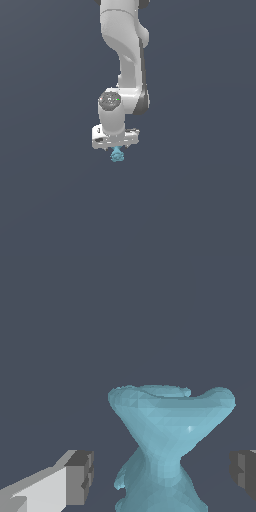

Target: Pick up the object and move it to a goal position.

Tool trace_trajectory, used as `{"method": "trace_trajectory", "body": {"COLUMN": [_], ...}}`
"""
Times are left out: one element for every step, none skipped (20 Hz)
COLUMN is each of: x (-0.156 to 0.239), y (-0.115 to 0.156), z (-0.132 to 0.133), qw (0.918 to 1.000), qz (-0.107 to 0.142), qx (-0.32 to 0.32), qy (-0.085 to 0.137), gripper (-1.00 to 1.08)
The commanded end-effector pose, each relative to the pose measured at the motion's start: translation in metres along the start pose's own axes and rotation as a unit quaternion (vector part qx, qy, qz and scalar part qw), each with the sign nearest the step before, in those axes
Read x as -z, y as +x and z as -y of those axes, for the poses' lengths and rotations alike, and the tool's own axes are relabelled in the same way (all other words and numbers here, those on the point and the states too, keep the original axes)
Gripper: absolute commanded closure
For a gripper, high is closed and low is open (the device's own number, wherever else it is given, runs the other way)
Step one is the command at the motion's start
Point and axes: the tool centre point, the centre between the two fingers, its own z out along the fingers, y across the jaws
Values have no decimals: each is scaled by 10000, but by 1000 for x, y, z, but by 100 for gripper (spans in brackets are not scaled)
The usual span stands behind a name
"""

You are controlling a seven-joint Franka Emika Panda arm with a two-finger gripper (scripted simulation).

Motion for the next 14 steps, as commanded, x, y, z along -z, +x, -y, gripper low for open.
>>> {"method": "trace_trajectory", "body": {"x": [-2,-2,-2,-2,-2,-2,-2,-2,-2,-2,-2,-2,-2,-1], "y": [1,1,1,1,1,1,1,1,1,1,1,1,1,1], "z": [0,0,0,0,0,0,0,0,0,0,0,0,0,0], "qw": [10000,10000,10000,10000,10000,10000,10000,10000,10000,10000,10000,10000,10000,10000], "qz": [-9,-9,-9,-9,-9,-9,-9,-9,-9,-9,-9,-9,-9,-9], "qx": [2,2,2,2,2,2,2,2,2,2,2,2,2,2], "qy": [-2,-2,-2,-2,-2,-2,-2,-2,-2,-2,-2,-2,-2,-2], "gripper": [-92,108,108,108,108,108,108,108,108,108,108,108,108,108]}}
